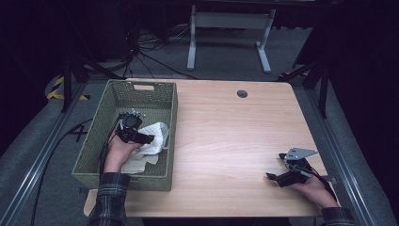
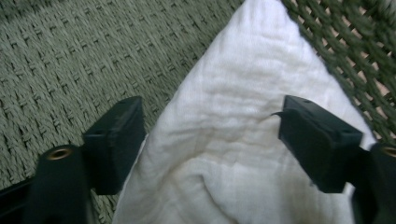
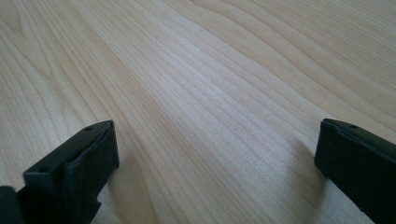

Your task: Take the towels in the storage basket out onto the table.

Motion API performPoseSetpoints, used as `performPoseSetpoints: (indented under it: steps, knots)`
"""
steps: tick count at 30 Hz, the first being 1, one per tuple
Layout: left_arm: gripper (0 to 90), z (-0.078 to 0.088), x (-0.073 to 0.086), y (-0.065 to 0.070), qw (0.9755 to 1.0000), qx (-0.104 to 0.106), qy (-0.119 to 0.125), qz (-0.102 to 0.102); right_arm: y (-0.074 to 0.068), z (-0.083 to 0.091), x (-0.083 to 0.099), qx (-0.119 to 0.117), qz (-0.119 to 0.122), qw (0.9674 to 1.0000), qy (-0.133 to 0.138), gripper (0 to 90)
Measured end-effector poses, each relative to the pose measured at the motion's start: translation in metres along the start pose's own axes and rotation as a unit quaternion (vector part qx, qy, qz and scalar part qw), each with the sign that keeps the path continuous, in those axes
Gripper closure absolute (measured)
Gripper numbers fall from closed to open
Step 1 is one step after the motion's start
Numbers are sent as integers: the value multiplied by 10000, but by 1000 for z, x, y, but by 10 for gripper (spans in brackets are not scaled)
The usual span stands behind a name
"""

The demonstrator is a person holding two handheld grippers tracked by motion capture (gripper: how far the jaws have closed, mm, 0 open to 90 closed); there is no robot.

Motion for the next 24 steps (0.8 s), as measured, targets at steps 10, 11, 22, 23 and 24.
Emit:
performPoseSetpoints:
  steps: [10,11,22,23,24]
  knots:
    - [688,1,6,5,9997,-35,-228,-54,0,0,0,-5,2,10000,0,0]
    - [733,2,6,6,9997,-18,-241,-41,0,0,0,-5,3,10000,0,0]
    - [874,24,-3,11,9976,487,473,126,0,0,0,-6,2,10000,1,0]
    - [874,26,-4,13,9970,531,536,143,0,0,0,-5,4,10000,0,0]
    - [874,28,-5,13,9966,540,605,117,0,0,0,-5,2,10000,0,0]
Point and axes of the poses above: each handheld gripper's, and its own axes: z roughly backward along the jaws, x roughly out of its underside, y roughly to its right, the point moved 8 cm from there along -z, roughly forward along the jaws, and after that the axes turned 4 degrees about z, right-handed, at the moved point
